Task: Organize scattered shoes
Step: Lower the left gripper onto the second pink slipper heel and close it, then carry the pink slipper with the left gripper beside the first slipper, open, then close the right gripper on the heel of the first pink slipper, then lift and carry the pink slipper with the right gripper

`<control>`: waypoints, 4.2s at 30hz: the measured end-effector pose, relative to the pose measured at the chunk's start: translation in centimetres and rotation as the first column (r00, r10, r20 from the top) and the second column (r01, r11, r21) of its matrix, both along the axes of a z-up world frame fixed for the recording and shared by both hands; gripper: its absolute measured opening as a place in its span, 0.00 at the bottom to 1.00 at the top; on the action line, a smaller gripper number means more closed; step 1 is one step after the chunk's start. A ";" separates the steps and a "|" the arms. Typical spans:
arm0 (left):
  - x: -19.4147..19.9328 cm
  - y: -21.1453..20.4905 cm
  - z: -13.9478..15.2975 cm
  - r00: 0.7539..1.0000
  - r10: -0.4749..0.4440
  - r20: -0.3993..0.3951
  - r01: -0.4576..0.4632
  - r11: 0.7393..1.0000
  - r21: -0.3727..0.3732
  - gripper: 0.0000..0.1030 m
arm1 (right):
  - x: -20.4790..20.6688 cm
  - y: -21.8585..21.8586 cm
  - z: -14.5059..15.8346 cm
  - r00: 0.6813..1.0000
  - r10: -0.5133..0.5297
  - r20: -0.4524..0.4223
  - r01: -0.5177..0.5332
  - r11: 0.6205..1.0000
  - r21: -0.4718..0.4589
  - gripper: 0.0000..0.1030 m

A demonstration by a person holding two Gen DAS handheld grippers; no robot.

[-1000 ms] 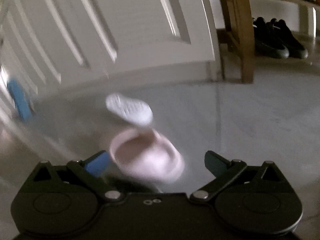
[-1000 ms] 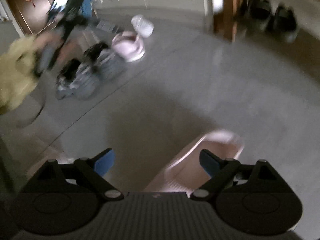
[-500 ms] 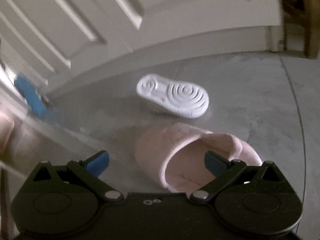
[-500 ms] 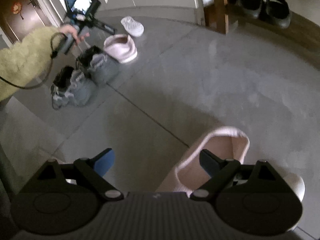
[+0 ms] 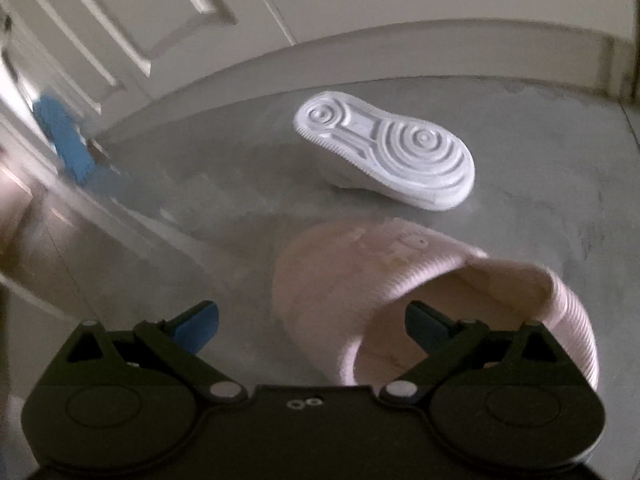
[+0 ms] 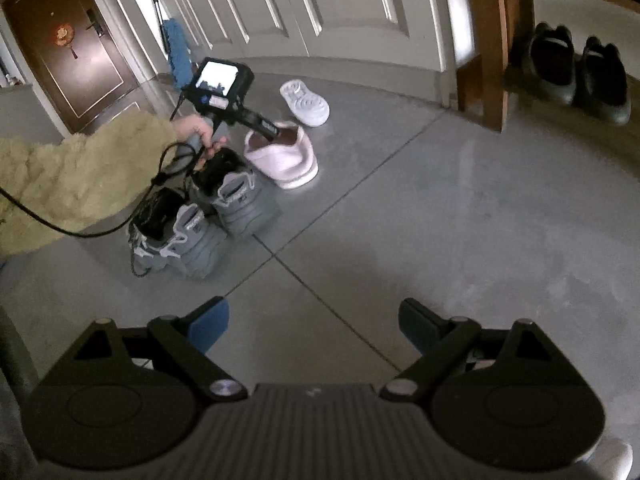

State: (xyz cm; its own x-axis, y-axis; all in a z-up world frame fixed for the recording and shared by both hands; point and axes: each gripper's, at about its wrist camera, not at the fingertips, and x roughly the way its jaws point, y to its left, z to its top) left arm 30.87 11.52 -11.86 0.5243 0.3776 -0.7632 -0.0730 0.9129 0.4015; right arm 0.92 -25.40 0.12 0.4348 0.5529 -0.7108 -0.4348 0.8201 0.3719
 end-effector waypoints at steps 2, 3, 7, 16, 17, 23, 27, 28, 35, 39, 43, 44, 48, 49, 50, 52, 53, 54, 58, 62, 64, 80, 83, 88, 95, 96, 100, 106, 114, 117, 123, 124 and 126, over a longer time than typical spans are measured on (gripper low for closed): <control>0.1 -0.2 -0.3 1.000 -0.016 -0.013 0.016 1.000 0.014 0.92 | -0.1 -0.1 -0.3 1.000 -0.011 -0.017 0.011 1.000 0.008 0.91; 0.3 -0.4 -0.7 0.999 -0.032 -0.042 0.034 0.999 0.028 0.71 | -0.2 -0.2 -0.4 1.000 -0.014 -0.022 0.014 1.000 0.012 0.91; 0.7 -0.2 -1.3 0.997 0.028 -0.078 -0.029 1.000 -0.009 0.07 | -0.5 -0.4 -0.3 1.000 -0.015 -0.016 0.015 1.000 0.016 0.91; -1.7 -0.9 1.1 1.000 -0.020 -0.024 0.020 0.999 -0.041 0.04 | -1.6 -1.5 -0.4 0.998 -0.046 -0.030 0.047 0.999 0.028 0.91; -2.2 -1.3 1.5 0.999 -0.033 -0.010 0.033 0.999 -0.035 0.04 | -1.8 -1.6 -0.5 0.998 -0.048 -0.035 0.050 0.998 0.038 0.91; -6.0 -5.9 5.7 0.975 -0.193 0.110 0.196 0.981 -0.011 0.04 | -2.4 -2.1 0.3 1.000 -0.026 0.010 0.025 0.999 0.032 0.91; -10.6 -10.9 9.5 0.933 -0.325 0.155 0.338 0.939 -0.065 0.04 | -2.8 -3.2 1.1 0.999 -0.023 0.043 0.021 0.999 0.042 0.91; -11.6 -11.9 10.1 0.923 -0.349 0.162 0.365 0.927 -0.083 0.04 | -3.0 -3.5 1.2 0.998 -0.023 0.050 0.021 0.999 0.042 0.91; -21.0 -19.5 8.7 0.817 -0.565 0.119 0.577 0.806 -0.134 0.05 | -4.9 -5.4 1.4 0.997 -0.031 0.070 0.029 0.999 0.026 0.91; -25.4 -23.0 5.4 0.721 -0.693 0.029 0.684 0.704 -0.188 0.05 | -6.0 -6.2 1.1 0.997 -0.044 0.056 0.043 0.999 0.015 0.91; -27.4 -25.4 3.1 0.676 -0.737 -0.025 0.727 0.672 -0.144 0.20 | -6.7 -6.7 0.9 0.997 -0.056 0.049 0.055 0.998 0.009 0.91; -27.6 -26.0 2.5 0.680 -0.732 -0.050 0.724 0.681 -0.114 0.24 | -6.8 -6.8 0.9 0.997 -0.059 0.050 0.059 0.998 0.009 0.91; -28.9 -26.3 2.6 0.656 -0.753 -0.046 0.750 0.658 -0.070 0.45 | -6.8 -6.5 1.1 0.997 -0.058 0.057 0.058 0.998 0.010 0.91; -29.5 -26.1 3.3 0.640 -0.768 -0.024 0.765 0.641 -0.065 0.50 | -6.8 -6.5 1.2 0.997 -0.058 0.059 0.057 0.998 0.010 0.91; -29.7 -25.8 3.8 0.636 -0.772 -0.017 0.770 0.635 -0.063 0.52 | -6.8 -6.4 1.2 0.997 -0.058 0.059 0.057 0.998 0.013 0.91; -29.9 -25.2 5.1 0.636 -0.772 0.000 0.769 0.634 -0.075 0.56 | -6.8 -6.1 1.1 0.997 -0.059 0.054 0.058 0.998 0.027 0.91; -29.6 -24.7 5.6 0.660 -0.752 0.002 0.749 0.657 -0.083 0.57 | -6.8 -5.9 1.1 0.997 -0.058 0.050 0.056 0.998 0.036 0.91; -29.3 -24.2 6.2 0.683 -0.730 0.003 0.727 0.680 -0.089 0.58 | -6.6 -5.6 0.9 0.997 -0.061 0.043 0.059 0.997 0.049 0.91; -26.0 -21.3 7.3 0.806 -0.592 -0.001 0.584 0.796 -0.159 0.60 | -6.5 -4.1 0.3 0.990 -0.139 0.020 0.137 0.988 0.066 0.91; -23.3 -17.8 7.9 0.899 -0.434 -0.057 0.409 0.880 -0.241 0.61 | -6.3 -0.7 -1.2 0.960 -0.272 0.070 0.279 0.951 -0.130 0.91; -22.9 -17.0 7.3 0.906 -0.415 -0.083 0.383 0.888 -0.255 0.61 | -6.0 0.6 -1.8 0.955 -0.283 0.088 0.294 0.943 -0.158 0.91; -23.5 -14.3 3.2 0.893 -0.395 -0.215 0.328 0.899 -0.289 0.61 | -0.5 7.8 -8.5 0.963 -0.262 0.069 0.266 0.868 -0.419 0.57; -23.8 -14.4 3.3 0.890 -0.403 -0.214 0.335 0.895 -0.293 0.61 | 0.7 7.5 -9.5 0.958 -0.287 0.025 0.273 0.877 -0.395 0.24; -24.0 -14.1 3.6 0.894 -0.403 -0.194 0.338 0.893 -0.297 0.61 | 0.0 7.2 -9.1 0.972 -0.223 0.077 0.236 0.900 -0.368 0.11; -23.8 -13.7 4.0 0.909 -0.379 -0.175 0.323 0.904 -0.282 0.61 | -1.1 6.2 -7.3 0.987 -0.075 0.143 0.123 0.923 -0.364 0.09; -23.7 -13.7 4.1 0.911 -0.376 -0.171 0.322 0.905 -0.276 0.61 | -1.1 6.1 -6.8 0.987 -0.031 0.160 0.088 0.928 -0.362 0.09; -23.1 -13.0 4.9 0.925 -0.351 -0.146 0.309 0.919 -0.246 0.61 | -0.9 6.0 -4.5 0.953 0.167 0.253 -0.062 0.924 -0.377 0.09; -22.2 -9.8 6.6 0.962 -0.255 -0.095 0.228 0.947 -0.226 0.62 | -2.0 7.4 -0.5 0.804 0.483 0.348 -0.279 0.823 -0.495 0.09; -22.7 -9.3 6.3 0.966 -0.228 -0.118 0.196 0.951 -0.238 0.62 | -5.4 8.7 -2.4 0.295 0.950 0.099 -0.685 0.283 -0.671 0.09; -23.0 -9.7 6.2 0.959 -0.252 -0.129 0.214 0.943 -0.254 0.62 | -7.1 9.9 -4.4 0.035 0.999 -0.003 -0.672 0.021 -0.741 0.09; -23.0 -9.8 5.8 0.956 -0.261 -0.137 0.220 0.941 -0.258 0.62 | -8.0 12.3 -6.6 -0.145 0.987 -0.071 -0.509 -0.136 -0.850 0.21; -23.0 -9.8 5.8 0.955 -0.262 -0.137 0.221 0.941 -0.256 0.62 | -7.8 12.9 -6.9 -0.085 0.994 -0.067 -0.508 -0.101 -0.855 0.47; -23.0 -9.8 5.8 0.955 -0.264 -0.139 0.223 0.940 -0.257 0.62 | -7.5 13.4 -7.1 0.088 0.996 -0.019 -0.488 0.026 -0.873 0.82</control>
State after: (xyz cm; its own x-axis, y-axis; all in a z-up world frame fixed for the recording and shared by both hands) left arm 7.88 1.75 -6.09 0.4333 0.0533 -0.8997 0.2131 0.9639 0.1598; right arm -6.55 -11.99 -7.01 0.3862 0.3863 -0.8376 -0.7613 -0.3793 -0.5259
